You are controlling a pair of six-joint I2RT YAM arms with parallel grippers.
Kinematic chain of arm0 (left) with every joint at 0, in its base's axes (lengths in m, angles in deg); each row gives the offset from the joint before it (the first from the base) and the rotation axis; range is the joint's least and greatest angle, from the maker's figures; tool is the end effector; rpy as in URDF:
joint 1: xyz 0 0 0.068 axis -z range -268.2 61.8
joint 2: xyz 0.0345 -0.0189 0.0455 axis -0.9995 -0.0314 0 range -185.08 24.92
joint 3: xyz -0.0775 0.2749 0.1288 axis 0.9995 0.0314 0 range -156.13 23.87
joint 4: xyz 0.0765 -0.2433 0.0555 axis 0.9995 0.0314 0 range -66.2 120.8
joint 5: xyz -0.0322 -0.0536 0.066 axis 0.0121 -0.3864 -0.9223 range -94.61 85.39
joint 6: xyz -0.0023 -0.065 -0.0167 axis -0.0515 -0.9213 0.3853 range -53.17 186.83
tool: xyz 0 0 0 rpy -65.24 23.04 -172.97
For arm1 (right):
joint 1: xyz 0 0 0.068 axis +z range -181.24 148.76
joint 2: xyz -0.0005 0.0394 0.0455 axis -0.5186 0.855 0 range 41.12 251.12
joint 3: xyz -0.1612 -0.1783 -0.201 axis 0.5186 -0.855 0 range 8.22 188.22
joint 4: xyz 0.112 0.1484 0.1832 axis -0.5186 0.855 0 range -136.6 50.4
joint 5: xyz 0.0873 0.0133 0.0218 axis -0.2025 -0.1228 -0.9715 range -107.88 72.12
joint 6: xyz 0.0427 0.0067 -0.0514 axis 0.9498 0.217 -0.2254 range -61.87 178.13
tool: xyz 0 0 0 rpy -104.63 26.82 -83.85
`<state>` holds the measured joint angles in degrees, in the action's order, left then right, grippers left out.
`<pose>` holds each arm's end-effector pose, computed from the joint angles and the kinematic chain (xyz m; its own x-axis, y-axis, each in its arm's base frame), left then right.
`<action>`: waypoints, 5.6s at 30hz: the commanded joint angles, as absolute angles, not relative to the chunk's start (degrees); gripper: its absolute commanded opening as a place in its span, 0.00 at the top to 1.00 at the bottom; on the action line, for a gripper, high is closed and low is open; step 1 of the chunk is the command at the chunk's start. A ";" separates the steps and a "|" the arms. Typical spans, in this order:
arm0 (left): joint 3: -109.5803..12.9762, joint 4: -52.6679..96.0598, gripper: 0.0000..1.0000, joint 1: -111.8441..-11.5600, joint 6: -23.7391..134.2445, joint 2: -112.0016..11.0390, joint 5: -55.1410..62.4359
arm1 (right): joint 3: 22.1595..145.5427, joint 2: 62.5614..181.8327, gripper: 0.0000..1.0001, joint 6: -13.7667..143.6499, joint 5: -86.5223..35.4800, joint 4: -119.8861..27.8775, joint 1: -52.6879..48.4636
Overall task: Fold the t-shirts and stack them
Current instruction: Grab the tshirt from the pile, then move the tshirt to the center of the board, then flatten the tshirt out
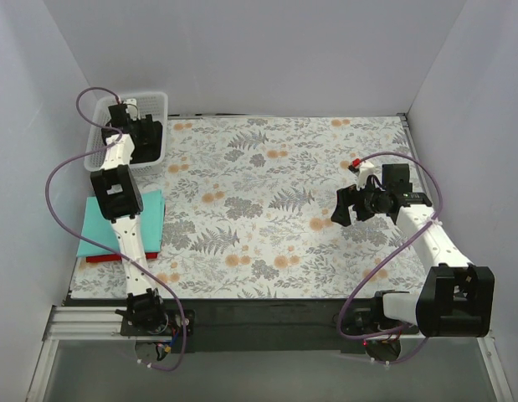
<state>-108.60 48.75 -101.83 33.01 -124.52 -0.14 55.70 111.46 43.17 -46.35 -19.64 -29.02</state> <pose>0.6127 0.1442 0.1698 -0.4401 -0.6778 -0.5891 -0.5097 0.7286 -0.4575 0.2428 0.0350 0.2691 -0.6494 -0.2523 -0.7173 -0.5269 0.8295 0.1853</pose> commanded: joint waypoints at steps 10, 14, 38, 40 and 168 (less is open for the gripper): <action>-109.99 43.92 0.85 -101.74 38.71 -125.46 0.83 | 59.28 112.84 0.02 42.39 -45.92 -18.56 -29.39; -109.64 43.84 1.00 -101.91 36.87 -119.67 2.50 | 59.46 113.01 0.02 42.48 -47.67 -18.56 -29.31; -111.22 35.14 1.00 -83.03 20.88 -78.26 13.31 | 58.67 107.65 0.02 43.45 -49.70 -20.85 -29.31; -110.96 35.05 1.00 -81.79 16.68 -77.12 14.98 | 58.23 107.12 0.02 43.45 -49.70 -20.93 -29.39; -42.75 57.90 0.52 -61.85 37.31 -64.62 15.96 | 69.67 129.71 0.55 14.18 -35.37 17.21 -26.23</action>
<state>-42.35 58.56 -68.30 40.37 -64.33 19.61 71.02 132.40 14.38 -34.76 13.47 -25.98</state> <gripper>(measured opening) 0.461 0.468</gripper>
